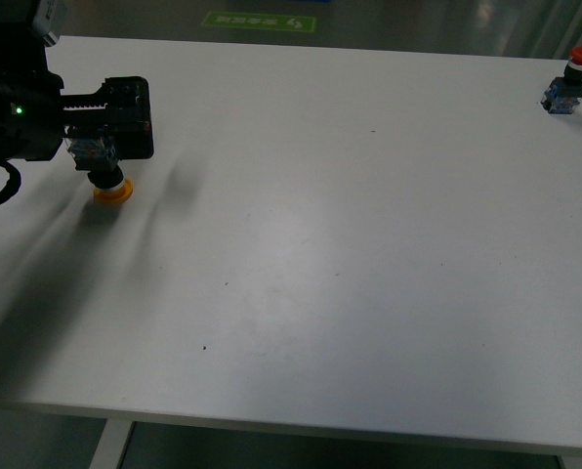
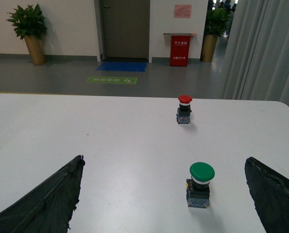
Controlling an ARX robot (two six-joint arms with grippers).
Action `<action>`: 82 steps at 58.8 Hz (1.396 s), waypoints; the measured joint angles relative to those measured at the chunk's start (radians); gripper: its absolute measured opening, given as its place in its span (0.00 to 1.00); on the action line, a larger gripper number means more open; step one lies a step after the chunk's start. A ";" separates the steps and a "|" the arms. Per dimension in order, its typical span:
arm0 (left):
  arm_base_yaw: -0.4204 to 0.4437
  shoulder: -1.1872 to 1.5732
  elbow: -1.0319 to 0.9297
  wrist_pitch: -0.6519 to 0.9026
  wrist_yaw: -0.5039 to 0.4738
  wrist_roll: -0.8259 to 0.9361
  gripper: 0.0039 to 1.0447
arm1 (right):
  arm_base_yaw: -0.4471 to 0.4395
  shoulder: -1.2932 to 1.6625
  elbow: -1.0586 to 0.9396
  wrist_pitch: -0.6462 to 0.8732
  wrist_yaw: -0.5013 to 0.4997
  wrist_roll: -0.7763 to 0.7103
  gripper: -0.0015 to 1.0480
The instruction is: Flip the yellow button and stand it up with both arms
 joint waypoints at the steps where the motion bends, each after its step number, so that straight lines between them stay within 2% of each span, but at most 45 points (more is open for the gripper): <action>1: 0.000 0.000 0.000 -0.001 0.000 0.000 0.94 | 0.000 0.000 0.000 0.000 0.000 0.000 0.93; 30: 0.000 0.009 0.011 -0.037 -0.008 -0.014 0.94 | 0.000 0.000 0.000 0.000 0.000 0.000 0.93; 54: 0.011 0.009 0.016 -0.068 -0.021 -0.019 0.38 | 0.000 0.000 0.000 0.000 0.000 0.000 0.93; 59: 0.017 0.007 0.016 -0.069 -0.008 -0.026 0.35 | 0.000 0.000 0.000 0.000 0.000 0.000 0.93; 68: 0.029 -0.017 0.010 -0.076 0.053 -0.082 0.34 | 0.000 0.000 0.000 0.000 0.000 0.000 0.93; 76: 0.031 -0.081 -0.019 -0.074 0.150 -0.172 0.34 | 0.000 0.000 0.000 0.000 0.000 0.000 0.93; 82: 0.030 -0.137 -0.038 -0.039 0.271 -0.294 0.34 | 0.000 0.000 0.000 0.000 0.000 0.000 0.93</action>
